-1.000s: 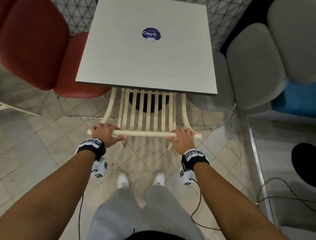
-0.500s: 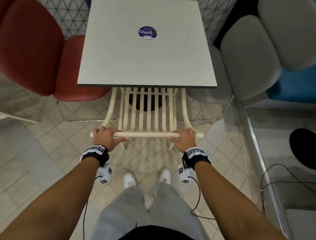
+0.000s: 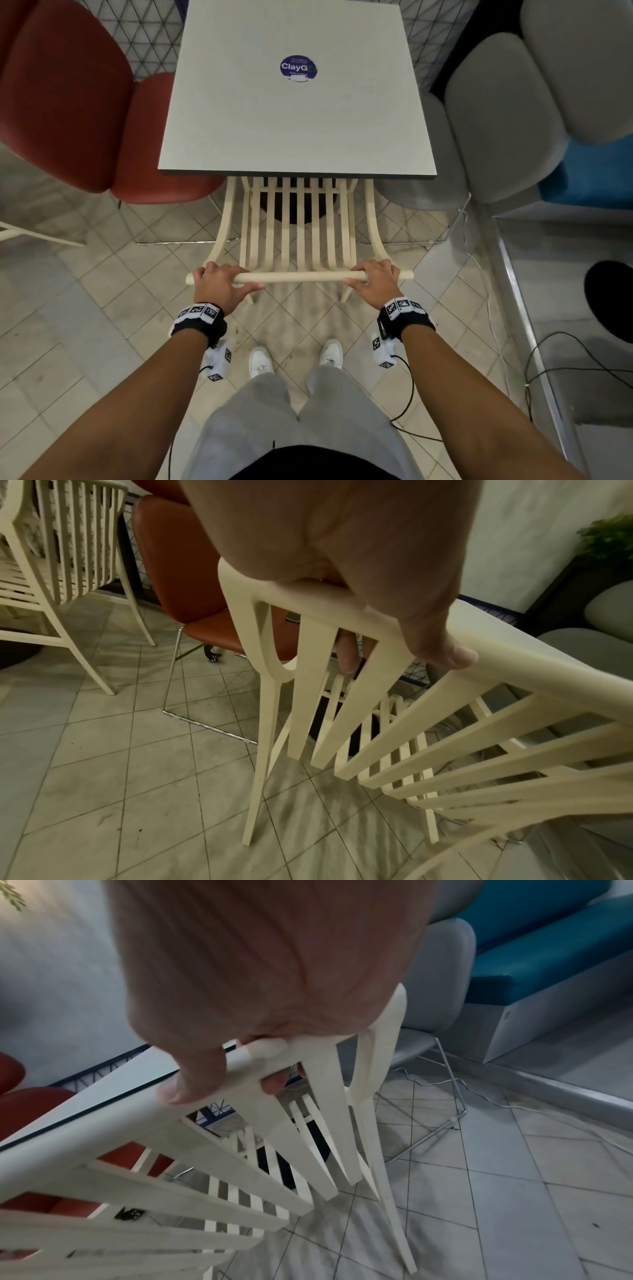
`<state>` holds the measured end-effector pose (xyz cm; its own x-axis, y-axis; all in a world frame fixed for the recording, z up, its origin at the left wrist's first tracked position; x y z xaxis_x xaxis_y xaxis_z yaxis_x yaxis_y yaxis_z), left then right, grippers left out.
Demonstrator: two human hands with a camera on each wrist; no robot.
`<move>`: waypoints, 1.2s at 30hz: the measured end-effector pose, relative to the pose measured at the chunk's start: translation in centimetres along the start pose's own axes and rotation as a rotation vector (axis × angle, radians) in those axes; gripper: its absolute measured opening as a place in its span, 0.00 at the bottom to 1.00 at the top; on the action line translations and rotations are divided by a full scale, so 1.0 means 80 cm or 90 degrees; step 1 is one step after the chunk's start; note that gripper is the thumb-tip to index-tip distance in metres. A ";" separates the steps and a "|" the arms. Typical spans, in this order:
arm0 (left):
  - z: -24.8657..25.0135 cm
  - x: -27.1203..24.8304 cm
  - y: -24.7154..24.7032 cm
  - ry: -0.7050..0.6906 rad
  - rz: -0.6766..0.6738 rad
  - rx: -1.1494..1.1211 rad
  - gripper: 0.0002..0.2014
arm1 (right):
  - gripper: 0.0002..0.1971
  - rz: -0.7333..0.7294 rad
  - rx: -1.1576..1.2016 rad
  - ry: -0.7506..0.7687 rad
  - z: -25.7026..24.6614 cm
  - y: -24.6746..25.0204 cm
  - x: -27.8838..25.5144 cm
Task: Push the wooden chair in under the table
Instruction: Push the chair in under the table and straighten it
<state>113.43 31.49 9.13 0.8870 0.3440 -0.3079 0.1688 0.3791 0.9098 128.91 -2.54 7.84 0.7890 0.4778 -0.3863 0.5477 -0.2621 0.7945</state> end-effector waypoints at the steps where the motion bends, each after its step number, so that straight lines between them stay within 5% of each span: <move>1: 0.004 -0.003 -0.003 0.003 -0.001 -0.007 0.37 | 0.19 -0.002 0.002 0.001 0.005 0.003 -0.001; 36: 0.014 -0.005 0.004 -0.002 -0.051 -0.051 0.30 | 0.20 0.053 -0.023 0.006 0.004 0.009 -0.007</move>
<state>113.61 30.48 9.86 0.8733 0.3078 -0.3777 0.2045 0.4722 0.8575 128.98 -3.27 8.45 0.8286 0.4632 -0.3144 0.4703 -0.2713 0.8398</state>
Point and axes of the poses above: each hand's wrist, its own x-axis towards the middle knuckle, its own y-axis out of the back of the hand, z = x × y, the point moved 2 cm from there along x, towards the middle knuckle, and after that the axes turned 8 degrees about -z, right-handed, at the moved point
